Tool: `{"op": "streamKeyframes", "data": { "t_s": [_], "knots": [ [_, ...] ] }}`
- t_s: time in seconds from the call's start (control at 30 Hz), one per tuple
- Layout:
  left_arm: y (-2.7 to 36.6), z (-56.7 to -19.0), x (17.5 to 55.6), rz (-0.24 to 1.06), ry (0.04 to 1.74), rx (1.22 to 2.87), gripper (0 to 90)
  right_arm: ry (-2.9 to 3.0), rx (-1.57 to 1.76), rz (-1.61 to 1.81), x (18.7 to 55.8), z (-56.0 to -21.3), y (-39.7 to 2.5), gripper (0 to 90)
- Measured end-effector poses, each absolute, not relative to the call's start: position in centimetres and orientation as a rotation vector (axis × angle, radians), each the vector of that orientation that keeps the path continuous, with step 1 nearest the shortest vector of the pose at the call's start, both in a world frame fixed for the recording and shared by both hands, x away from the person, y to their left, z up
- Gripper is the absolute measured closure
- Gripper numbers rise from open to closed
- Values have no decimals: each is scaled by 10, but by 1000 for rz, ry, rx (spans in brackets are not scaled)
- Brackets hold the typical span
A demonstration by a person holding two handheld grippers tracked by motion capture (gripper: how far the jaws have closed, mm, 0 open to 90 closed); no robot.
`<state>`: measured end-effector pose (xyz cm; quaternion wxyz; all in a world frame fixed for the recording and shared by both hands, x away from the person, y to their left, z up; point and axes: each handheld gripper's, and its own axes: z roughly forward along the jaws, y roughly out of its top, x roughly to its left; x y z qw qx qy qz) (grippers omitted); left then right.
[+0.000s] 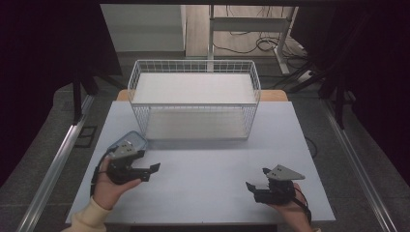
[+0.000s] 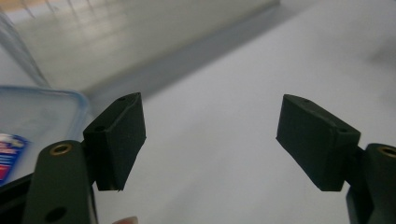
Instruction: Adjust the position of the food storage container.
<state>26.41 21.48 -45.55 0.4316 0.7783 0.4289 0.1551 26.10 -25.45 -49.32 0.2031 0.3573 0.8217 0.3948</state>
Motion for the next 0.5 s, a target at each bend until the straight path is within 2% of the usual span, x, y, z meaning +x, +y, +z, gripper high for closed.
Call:
{"op": "streamKeyframes", "data": {
  "t_s": [0.23,0.5],
  "knots": [
    [251,-445,281,435,1100,1930,253,2286,1006,1089,262,-495,-254,194],
    [286,-448,308,429,1229,1898,348,2295,1027,1109,262,-496,-252,190]
  ]
}}
